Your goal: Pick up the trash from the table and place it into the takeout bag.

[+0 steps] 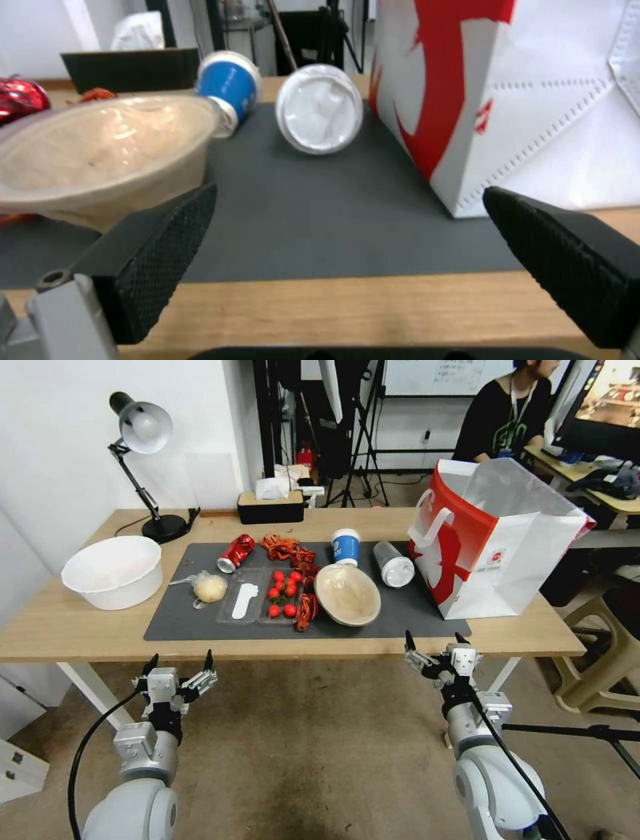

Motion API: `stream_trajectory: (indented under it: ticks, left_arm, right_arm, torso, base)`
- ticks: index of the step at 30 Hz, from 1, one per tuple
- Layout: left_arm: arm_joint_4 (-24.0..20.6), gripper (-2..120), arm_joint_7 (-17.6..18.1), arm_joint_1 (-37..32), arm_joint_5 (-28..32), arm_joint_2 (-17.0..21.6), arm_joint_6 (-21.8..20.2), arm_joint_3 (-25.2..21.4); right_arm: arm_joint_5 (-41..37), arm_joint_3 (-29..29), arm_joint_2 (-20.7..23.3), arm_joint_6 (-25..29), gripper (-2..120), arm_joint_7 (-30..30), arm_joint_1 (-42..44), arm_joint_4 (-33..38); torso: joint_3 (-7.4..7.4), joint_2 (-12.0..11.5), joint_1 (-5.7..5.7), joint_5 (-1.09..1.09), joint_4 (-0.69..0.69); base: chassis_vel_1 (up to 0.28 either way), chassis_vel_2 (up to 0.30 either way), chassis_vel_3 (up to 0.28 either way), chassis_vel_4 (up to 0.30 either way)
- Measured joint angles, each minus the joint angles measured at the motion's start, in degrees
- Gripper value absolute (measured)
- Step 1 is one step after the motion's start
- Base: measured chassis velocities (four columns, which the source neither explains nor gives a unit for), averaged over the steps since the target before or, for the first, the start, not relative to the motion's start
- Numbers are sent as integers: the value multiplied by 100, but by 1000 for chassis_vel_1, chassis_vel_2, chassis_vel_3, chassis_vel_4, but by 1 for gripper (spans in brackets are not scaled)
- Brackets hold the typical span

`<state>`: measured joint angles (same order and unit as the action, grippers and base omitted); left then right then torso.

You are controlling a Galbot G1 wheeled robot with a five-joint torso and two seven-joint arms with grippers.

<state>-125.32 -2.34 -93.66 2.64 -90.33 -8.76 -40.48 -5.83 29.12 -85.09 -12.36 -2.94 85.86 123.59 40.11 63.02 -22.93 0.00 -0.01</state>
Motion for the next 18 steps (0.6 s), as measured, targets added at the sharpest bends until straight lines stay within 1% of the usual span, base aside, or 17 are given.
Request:
stream_trajectory:
  ticks: [3, 6, 7, 10, 11, 13, 15, 18]
  left_arm:
    - [-1, 100, -2, -7, 0, 7, 43, 4]
    - [-1, 100, -3, -13, 1, 8, 109, 6]
    - [-1, 100, -3, -13, 1, 8, 109, 6]
    - [-2, 100, -4, -34, 1, 9, 165, 0]
    - [-2, 100, -4, -34, 1, 9, 165, 0]
    - [-12, 100, -4, -43, 1, 9, 181, -2]
    - [-12, 100, -4, -43, 1, 9, 181, -2]
    - [-30, 100, -5, -52, -1, 3, 194, -3]
  right_arm:
    - [-82, -84, 39, 40, 100, -12, -37, 11]
    - [-434, -260, 138, 56, 100, -41, -173, -18]
    - [-434, -260, 138, 56, 100, -41, -173, -18]
    - [-1009, -475, 236, 39, 100, -139, -386, -147]
    - [-1009, -475, 236, 39, 100, -139, -386, -147]
    - [-1379, -594, 280, 32, 100, -191, -520, -253]
    - [-1379, -594, 280, 32, 100, -191, -520, -253]
    - [-1934, -773, 320, -84, 100, -339, -737, -371]
  torso:
    - [0, 0, 0, 0, 0]
    - [0, 0, 1, 0, 0]
    - [0, 0, 1, 0, 0]
    - [0, 0, 1, 0, 1]
    - [0, 0, 1, 0, 1]
    - [0, 0, 1, 0, 1]
    - [0, 0, 1, 0, 1]
    - [0, 0, 1, 0, 1]
  base:
    - [0, 0, 0, 0]
    - [0, 0, 0, 0]
    - [0, 0, 0, 0]
    - [0, 0, 0, 0]
    - [0, 0, 0, 0]
    - [0, 0, 0, 0]
    - [0, 0, 0, 0]
    - [0, 0, 0, 0]
